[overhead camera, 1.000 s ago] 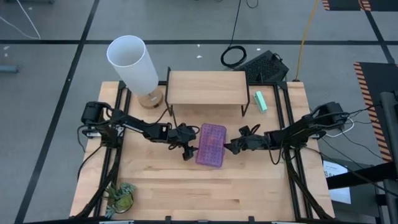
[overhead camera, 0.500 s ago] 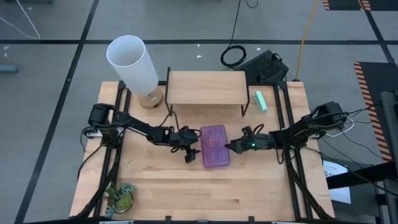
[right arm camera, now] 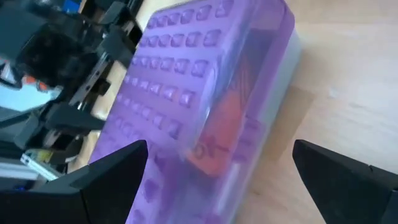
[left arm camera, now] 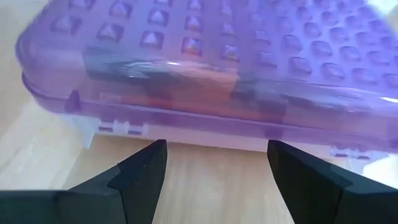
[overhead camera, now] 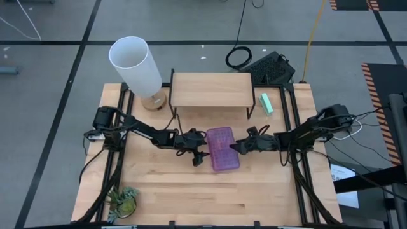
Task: Pack school essentials
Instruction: Put the violet supply box on the shelf
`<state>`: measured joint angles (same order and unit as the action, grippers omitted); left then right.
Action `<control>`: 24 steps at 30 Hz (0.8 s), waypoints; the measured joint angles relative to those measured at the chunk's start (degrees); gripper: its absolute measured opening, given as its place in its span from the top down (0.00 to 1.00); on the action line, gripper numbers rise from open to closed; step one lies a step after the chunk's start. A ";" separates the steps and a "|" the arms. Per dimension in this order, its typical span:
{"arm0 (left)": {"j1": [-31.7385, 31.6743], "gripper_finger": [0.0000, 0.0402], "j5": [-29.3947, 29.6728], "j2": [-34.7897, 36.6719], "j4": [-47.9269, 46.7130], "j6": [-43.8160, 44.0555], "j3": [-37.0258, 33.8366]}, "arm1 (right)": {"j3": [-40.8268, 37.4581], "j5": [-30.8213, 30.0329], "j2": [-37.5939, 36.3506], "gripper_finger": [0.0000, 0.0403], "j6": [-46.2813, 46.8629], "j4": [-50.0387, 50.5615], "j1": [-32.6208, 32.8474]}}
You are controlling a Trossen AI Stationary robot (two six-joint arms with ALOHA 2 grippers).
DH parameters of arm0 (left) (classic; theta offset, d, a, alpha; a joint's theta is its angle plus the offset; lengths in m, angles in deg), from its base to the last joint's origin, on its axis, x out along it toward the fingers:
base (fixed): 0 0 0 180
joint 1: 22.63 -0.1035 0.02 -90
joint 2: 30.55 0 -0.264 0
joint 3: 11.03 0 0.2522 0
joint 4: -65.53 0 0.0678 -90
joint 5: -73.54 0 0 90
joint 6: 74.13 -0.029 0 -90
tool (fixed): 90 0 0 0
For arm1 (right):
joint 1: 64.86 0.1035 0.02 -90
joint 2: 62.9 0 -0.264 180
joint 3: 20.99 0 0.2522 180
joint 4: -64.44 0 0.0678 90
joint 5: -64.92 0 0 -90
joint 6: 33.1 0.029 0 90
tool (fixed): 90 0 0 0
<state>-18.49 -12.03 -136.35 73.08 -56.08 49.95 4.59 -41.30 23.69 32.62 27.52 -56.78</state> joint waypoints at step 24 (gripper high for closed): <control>0.68 0.30 1.29 0.15 -2.33 2.23 -0.28 | 9.74 5.30 5.87 0.04 -2.95 1.75 0.18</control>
<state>-17.82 -10.74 -136.20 70.75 -53.85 49.67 14.33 -36.00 29.56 29.66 29.27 -56.61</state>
